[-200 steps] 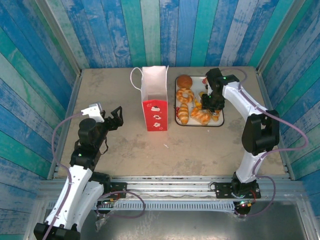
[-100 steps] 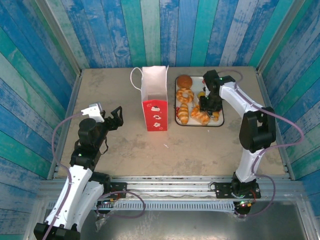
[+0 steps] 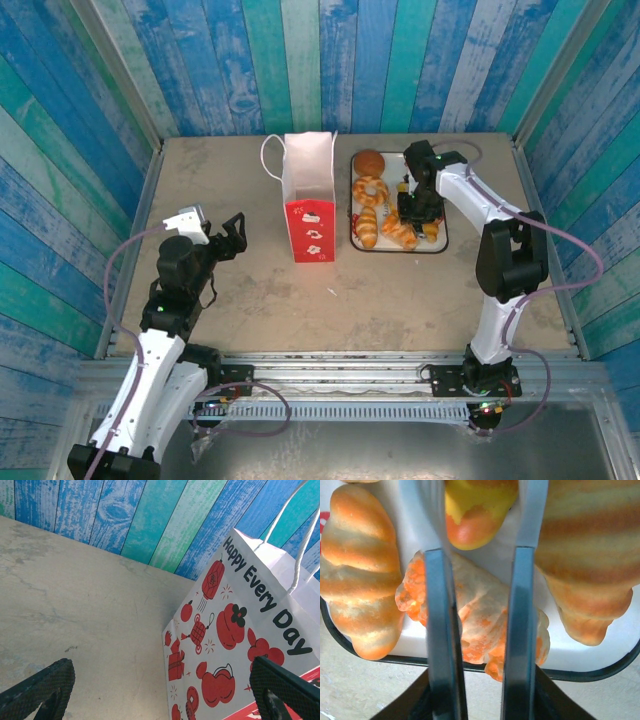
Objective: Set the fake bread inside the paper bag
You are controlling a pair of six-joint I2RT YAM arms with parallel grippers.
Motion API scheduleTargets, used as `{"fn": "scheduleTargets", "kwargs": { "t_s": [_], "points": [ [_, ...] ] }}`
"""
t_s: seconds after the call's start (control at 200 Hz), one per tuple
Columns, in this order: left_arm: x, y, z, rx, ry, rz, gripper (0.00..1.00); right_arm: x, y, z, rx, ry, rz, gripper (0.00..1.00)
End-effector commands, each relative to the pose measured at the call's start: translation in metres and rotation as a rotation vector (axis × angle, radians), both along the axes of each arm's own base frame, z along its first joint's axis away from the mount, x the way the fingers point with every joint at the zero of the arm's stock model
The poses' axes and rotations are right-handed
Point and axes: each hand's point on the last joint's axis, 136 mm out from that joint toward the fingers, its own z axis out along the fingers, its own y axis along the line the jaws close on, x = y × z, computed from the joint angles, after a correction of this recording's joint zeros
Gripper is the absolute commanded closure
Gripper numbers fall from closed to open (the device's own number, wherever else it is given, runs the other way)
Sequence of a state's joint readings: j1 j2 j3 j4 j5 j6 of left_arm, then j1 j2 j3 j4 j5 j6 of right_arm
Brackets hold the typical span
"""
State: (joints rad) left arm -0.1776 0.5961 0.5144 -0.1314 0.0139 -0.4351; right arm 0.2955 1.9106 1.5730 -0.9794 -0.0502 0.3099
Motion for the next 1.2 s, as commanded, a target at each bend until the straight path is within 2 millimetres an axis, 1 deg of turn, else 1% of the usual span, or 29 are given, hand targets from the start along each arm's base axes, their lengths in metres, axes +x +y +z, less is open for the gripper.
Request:
{"fn": "scheduleTargets", "kwargs": {
  "t_s": [0.0,0.105,0.155,0.245,0.311,0.466,0.601,0.676,0.846,0.922,1.007,1.062,1.087,1.192],
  "points": [
    [0.001,0.003,0.015,0.010,-0.040,0.016,0.06,0.005,0.002,0.016,0.002,-0.052,0.006,0.71],
    [0.000,0.005,0.022,0.010,-0.050,0.023,0.06,0.004,0.000,0.024,-0.003,-0.075,0.005,0.81],
    [0.000,0.005,0.027,0.003,-0.058,0.026,0.06,0.006,-0.001,0.032,-0.002,-0.101,0.003,0.85],
    [0.000,0.005,0.034,-0.010,-0.071,0.026,0.06,0.007,-0.002,0.047,0.006,-0.163,-0.001,0.90],
    [0.000,0.005,0.040,-0.022,-0.079,0.027,0.06,0.009,-0.001,0.059,0.021,-0.212,-0.008,0.91],
    [0.004,0.001,0.054,-0.044,-0.079,0.011,0.06,0.008,0.000,0.097,0.059,-0.336,-0.010,0.93],
    [0.013,-0.010,0.078,-0.062,-0.078,-0.037,0.06,0.003,0.001,0.135,0.097,-0.455,-0.002,0.94],
    [0.019,-0.018,0.097,-0.067,-0.084,-0.077,0.06,0.000,0.004,0.158,0.127,-0.524,0.010,0.94],
    [0.038,-0.041,0.129,-0.073,-0.064,-0.193,0.05,-0.016,0.020,0.213,0.220,-0.688,0.061,0.95],
    [0.048,-0.051,0.137,-0.063,-0.038,-0.245,0.04,-0.023,0.029,0.239,0.268,-0.767,0.089,0.95],
    [0.062,-0.060,0.137,-0.042,0.001,-0.287,0.02,-0.033,0.040,0.266,0.333,-0.851,0.123,0.95],
    [0.069,-0.064,0.139,-0.027,0.017,-0.309,0.00,-0.040,0.047,0.280,0.372,-0.894,0.146,0.95],
    [0.074,-0.067,0.137,-0.019,0.031,-0.319,0.00,-0.043,0.051,0.287,0.390,-0.913,0.157,0.95],
    [0.090,-0.075,0.137,0.008,0.064,-0.362,0.03,-0.054,0.067,0.309,0.461,-0.983,0.202,0.95]
  ]
}}
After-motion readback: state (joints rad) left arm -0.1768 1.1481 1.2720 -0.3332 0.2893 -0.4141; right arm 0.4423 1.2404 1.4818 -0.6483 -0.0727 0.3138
